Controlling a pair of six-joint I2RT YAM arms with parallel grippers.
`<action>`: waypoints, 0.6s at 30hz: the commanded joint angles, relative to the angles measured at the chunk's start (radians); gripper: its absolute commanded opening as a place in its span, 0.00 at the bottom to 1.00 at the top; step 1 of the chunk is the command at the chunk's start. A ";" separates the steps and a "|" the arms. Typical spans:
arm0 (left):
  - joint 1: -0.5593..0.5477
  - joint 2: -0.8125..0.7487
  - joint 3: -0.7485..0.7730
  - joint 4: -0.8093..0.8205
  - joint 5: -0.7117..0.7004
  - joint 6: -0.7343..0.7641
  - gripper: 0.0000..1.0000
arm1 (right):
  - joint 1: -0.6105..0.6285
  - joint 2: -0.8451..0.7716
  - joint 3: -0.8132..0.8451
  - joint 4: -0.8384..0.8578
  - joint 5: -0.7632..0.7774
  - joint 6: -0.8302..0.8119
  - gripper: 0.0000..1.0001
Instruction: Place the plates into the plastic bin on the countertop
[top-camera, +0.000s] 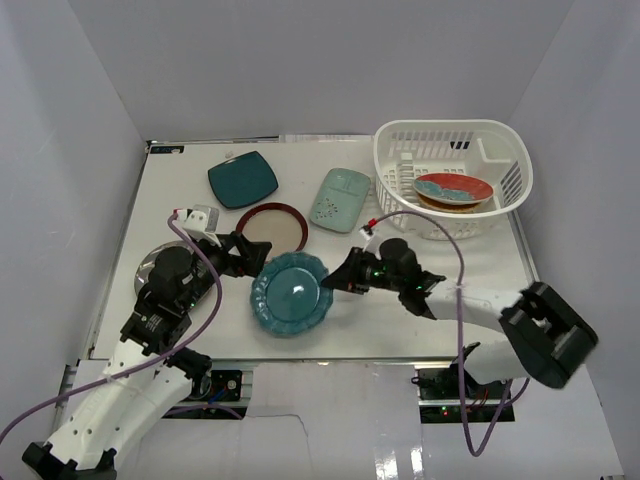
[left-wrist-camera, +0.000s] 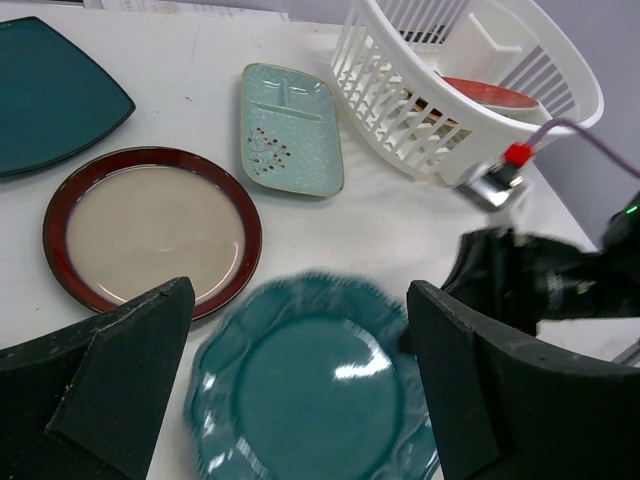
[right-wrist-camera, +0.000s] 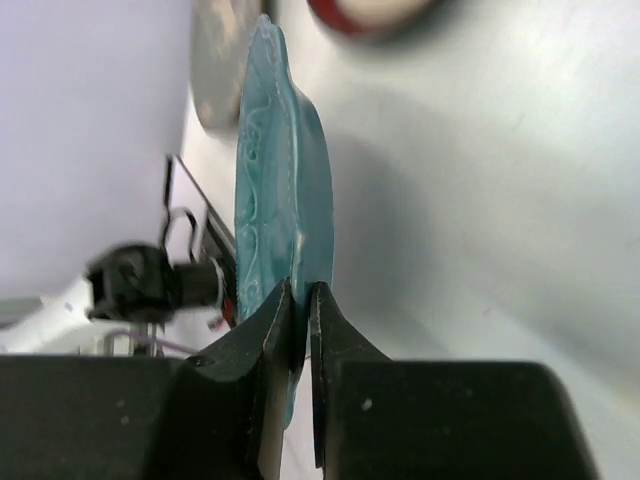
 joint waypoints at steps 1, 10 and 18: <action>0.008 -0.019 0.036 -0.017 -0.062 -0.012 0.98 | -0.163 -0.223 0.066 0.006 -0.036 -0.014 0.08; 0.000 -0.033 0.031 -0.026 -0.061 -0.020 0.98 | -0.789 -0.382 0.360 -0.296 -0.087 -0.142 0.08; -0.020 -0.033 0.027 -0.028 -0.058 -0.015 0.98 | -1.052 -0.172 0.485 -0.289 0.036 -0.120 0.08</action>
